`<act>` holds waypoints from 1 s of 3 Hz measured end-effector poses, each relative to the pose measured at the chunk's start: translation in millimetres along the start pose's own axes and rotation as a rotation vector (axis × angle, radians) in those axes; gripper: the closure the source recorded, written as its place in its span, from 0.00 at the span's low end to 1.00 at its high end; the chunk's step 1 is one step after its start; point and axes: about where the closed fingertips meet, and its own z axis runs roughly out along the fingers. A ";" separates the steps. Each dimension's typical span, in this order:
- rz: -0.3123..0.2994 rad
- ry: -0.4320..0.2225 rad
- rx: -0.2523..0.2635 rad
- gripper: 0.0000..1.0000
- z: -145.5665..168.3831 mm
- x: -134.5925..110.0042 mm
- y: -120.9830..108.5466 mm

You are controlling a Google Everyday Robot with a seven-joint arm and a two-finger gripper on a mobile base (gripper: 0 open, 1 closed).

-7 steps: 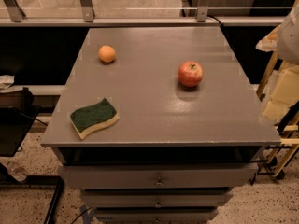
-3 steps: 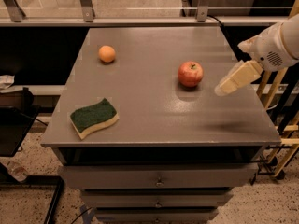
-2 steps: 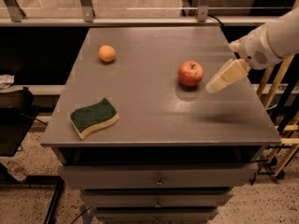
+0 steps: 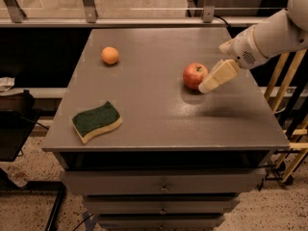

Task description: Pick apple

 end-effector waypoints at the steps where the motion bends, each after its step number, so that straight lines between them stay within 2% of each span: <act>1: -0.007 -0.007 -0.047 0.00 19.0 -5.8 3.1; 2: 0.001 -0.015 -0.102 0.00 38.1 -4.8 6.9; 3: 0.004 -0.031 -0.143 0.18 51.2 -4.5 12.1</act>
Offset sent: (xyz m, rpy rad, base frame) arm 0.0166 0.0357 -0.0403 0.0703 0.1049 0.0995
